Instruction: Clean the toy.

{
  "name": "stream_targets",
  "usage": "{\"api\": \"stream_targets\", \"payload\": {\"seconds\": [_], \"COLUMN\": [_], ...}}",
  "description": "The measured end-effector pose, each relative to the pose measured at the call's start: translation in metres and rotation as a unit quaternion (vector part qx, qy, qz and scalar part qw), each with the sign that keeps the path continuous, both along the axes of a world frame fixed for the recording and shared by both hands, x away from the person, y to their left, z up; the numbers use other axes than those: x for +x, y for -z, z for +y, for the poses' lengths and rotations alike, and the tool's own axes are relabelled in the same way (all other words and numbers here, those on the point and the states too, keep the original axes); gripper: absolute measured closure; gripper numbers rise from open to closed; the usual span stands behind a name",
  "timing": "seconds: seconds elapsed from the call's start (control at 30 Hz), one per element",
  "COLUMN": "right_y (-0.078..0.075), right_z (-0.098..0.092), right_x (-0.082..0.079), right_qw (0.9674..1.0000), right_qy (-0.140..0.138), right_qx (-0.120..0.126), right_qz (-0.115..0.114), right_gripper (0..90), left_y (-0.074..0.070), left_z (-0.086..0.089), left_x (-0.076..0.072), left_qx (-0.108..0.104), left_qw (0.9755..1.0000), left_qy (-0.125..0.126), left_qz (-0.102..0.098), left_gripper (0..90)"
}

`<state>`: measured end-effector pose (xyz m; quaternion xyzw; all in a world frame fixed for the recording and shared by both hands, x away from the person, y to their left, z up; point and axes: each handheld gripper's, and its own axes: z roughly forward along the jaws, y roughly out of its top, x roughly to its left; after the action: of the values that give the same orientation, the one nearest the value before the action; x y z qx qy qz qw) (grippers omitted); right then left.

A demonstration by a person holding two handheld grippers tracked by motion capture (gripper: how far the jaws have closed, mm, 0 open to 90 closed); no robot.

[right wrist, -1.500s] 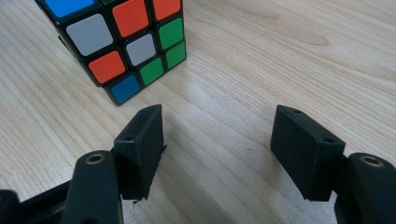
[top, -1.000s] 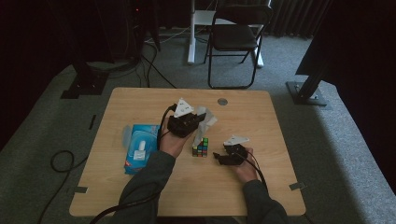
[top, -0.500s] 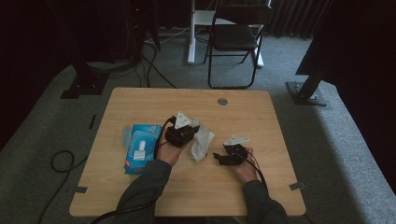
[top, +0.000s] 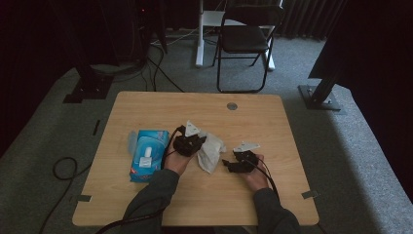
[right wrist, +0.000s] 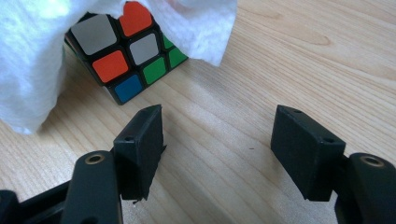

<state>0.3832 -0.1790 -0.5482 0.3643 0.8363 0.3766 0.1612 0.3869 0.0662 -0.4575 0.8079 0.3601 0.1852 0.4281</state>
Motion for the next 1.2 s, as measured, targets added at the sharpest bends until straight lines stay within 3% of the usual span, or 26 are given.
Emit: {"api": "stream_targets", "payload": {"seconds": [0.33, 0.53, 0.7, 0.93, 1.03, 1.1, 1.2], "right_y": [-0.007, -0.031, -0.048, -0.053, -0.052, -0.052, -0.052], "right_z": [-0.002, -0.001, 0.008, 0.027, 0.035, 0.037, 0.035], "right_x": [-0.004, -0.014, -0.02, -0.023, -0.023, -0.022, -0.02], "right_qw": [0.9999, 0.9991, 0.9962, 0.9911, 0.9899, 0.9902, 0.991], "right_qy": [0.001, -0.021, -0.049, -0.087, -0.096, -0.099, -0.091], "right_qx": [-0.015, 0.023, 0.066, 0.094, 0.099, 0.093, 0.092], "right_qz": [-0.005, -0.029, -0.029, -0.036, -0.033, -0.036, -0.036], "right_gripper": [41.1, 37.8, 30.2, 27.8, 37.9, 51.8, 74.6], "left_y": [-0.016, -0.023, -0.03, -0.039, -0.045, -0.05, -0.055], "left_z": [0.003, 0.004, 0.003, -0.002, -0.003, -0.002, -0.001], "left_x": [0.001, 0.0, -0.001, -0.006, -0.009, -0.011, -0.015], "left_qx": [-0.025, -0.035, -0.041, -0.053, -0.058, -0.066, -0.053], "left_qw": [0.9997, 0.9993, 0.999, 0.9982, 0.9976, 0.9969, 0.9972], "left_qy": [0.005, 0.007, 0.007, 0.017, 0.021, 0.024, 0.026], "left_qz": [-0.006, -0.008, -0.015, -0.024, -0.031, -0.034, -0.046], "left_gripper": [87.9, 87.9, 87.9, 88.0, 88.0, 88.0, 88.0]}}
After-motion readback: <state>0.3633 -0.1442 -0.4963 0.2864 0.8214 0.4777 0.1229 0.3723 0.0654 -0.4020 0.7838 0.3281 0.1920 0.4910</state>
